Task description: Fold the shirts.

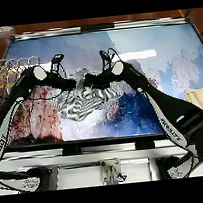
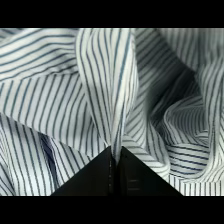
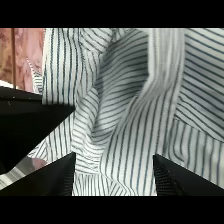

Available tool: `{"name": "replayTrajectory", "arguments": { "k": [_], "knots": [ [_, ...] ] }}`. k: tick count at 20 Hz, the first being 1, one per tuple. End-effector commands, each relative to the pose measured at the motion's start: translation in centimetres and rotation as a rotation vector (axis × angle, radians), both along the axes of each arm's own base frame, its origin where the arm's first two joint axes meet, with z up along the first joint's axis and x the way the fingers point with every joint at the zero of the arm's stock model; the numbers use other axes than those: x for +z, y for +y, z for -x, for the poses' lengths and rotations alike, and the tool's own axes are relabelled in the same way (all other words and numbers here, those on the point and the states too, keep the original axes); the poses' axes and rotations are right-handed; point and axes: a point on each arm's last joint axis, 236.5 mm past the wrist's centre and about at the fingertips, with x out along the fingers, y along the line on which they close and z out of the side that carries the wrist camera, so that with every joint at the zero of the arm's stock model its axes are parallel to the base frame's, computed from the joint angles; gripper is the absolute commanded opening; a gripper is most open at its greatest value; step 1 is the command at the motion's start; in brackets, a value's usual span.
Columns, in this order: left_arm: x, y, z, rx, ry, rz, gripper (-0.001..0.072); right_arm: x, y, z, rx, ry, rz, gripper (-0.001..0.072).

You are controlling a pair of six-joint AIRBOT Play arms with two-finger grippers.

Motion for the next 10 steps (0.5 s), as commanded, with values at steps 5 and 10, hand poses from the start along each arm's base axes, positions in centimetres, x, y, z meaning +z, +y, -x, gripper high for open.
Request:
{"name": "replayTrajectory", "arguments": {
  "k": [5,10],
  "knots": [
    [3.5,-0.7,0.3,-0.022,-0.073,0.022,0.0061,-3.7,0.5,-0.9,-0.046,0.018,0.046,0.0348],
    [7.8,-1.0,0.0,-0.032,-0.184,0.057,0.0061,-1.1,-4.0,-1.7,0.013,-0.09,0.169,0.0086]
  ]
}}
